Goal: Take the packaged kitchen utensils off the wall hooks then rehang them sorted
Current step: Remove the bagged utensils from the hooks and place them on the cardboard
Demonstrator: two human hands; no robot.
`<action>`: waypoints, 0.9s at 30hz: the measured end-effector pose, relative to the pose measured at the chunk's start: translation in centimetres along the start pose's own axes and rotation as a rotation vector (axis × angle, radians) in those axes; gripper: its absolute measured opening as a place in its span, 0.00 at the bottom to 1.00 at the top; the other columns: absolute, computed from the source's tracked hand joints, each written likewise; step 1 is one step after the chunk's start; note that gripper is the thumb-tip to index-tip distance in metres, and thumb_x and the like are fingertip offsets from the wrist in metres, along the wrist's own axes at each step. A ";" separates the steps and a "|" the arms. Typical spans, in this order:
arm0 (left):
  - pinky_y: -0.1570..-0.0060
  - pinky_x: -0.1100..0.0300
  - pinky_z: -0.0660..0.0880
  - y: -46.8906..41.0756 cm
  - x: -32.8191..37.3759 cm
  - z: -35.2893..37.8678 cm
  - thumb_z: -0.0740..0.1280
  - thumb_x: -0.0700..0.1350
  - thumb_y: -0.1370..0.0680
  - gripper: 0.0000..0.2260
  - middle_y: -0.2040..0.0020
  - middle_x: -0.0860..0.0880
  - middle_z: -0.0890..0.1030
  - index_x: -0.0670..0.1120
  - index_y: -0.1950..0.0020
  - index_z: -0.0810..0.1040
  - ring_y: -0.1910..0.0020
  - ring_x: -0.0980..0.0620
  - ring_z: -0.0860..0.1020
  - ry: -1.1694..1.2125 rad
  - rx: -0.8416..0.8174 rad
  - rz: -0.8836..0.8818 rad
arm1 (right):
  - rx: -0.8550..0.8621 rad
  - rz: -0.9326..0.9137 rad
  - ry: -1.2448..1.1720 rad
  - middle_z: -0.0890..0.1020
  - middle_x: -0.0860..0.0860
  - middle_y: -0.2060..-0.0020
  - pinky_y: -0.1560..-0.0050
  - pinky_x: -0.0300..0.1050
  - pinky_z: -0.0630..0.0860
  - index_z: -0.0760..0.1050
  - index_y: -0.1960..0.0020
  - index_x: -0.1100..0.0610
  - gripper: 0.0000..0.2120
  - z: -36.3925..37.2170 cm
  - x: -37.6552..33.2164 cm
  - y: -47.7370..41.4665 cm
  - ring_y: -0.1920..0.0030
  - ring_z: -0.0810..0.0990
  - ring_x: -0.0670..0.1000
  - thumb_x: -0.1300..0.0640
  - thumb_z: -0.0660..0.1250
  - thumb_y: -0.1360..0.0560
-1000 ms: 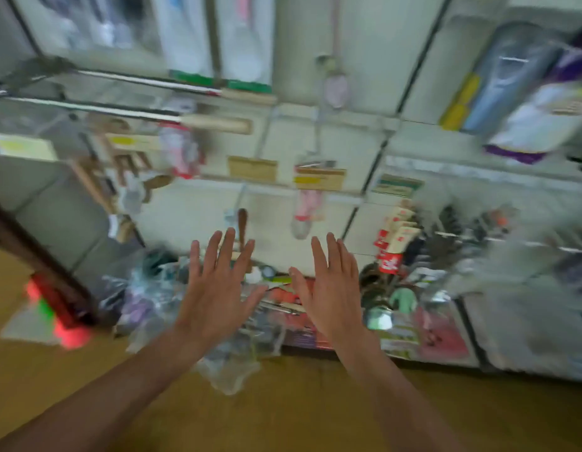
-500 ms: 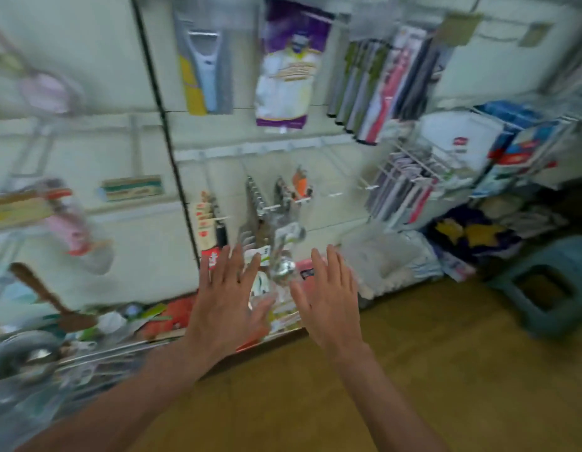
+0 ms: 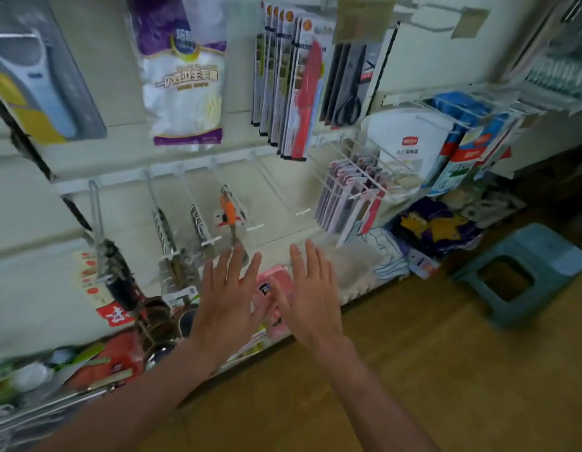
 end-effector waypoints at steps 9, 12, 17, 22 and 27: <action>0.41 0.44 0.75 -7.1 -3.7 2.7 0.50 0.59 0.19 0.29 0.22 0.41 0.58 0.44 0.24 0.64 0.24 0.39 0.62 0.136 -0.017 -0.155 | -0.056 -0.096 0.008 0.58 0.56 0.21 0.22 0.56 0.53 0.57 0.20 0.53 0.33 4.4 -1.4 -8.3 0.21 0.55 0.57 0.35 0.48 0.18; 0.53 0.50 0.82 -8.7 -4.5 3.9 0.68 0.51 0.24 0.31 0.23 0.38 0.62 0.39 0.25 0.65 0.26 0.39 0.65 0.178 0.037 -0.166 | 0.002 -0.139 0.041 0.69 0.59 0.26 0.30 0.59 0.66 0.66 0.24 0.55 0.30 5.7 -2.1 -11.4 0.27 0.69 0.60 0.38 0.53 0.20; 0.30 0.50 0.65 -11.0 -6.3 7.1 0.73 0.44 0.28 0.36 0.23 0.36 0.62 0.36 0.24 0.62 0.24 0.38 0.62 0.155 0.020 -0.260 | 0.000 -0.304 0.039 0.69 0.61 0.26 0.32 0.60 0.71 0.66 0.24 0.58 0.36 9.4 -2.9 -15.6 0.28 0.71 0.62 0.40 0.58 0.27; 0.27 0.52 0.57 -12.4 -8.0 8.8 0.73 0.32 0.32 0.31 0.30 0.37 0.72 0.34 0.29 0.69 0.29 0.41 0.66 0.189 0.248 -0.327 | 0.025 -0.409 -0.159 0.71 0.61 0.28 0.37 0.58 0.76 0.63 0.25 0.57 0.30 12.2 -4.6 -18.9 0.31 0.74 0.61 0.47 0.62 0.23; 0.58 0.49 0.78 -12.5 -9.3 9.5 0.65 0.51 0.21 0.07 0.57 0.52 0.82 0.53 0.45 0.79 0.58 0.48 0.82 0.780 0.453 -0.501 | 0.029 -0.375 -0.435 0.73 0.59 0.30 0.38 0.57 0.77 0.60 0.23 0.56 0.29 12.6 -4.9 -20.6 0.33 0.76 0.60 0.53 0.63 0.22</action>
Point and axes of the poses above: each hand's wrist, its own y-axis away from the middle knuckle, its own z-axis out of the palm, x = y × z, the point moved 10 cm from there along -y, towards the middle knuckle
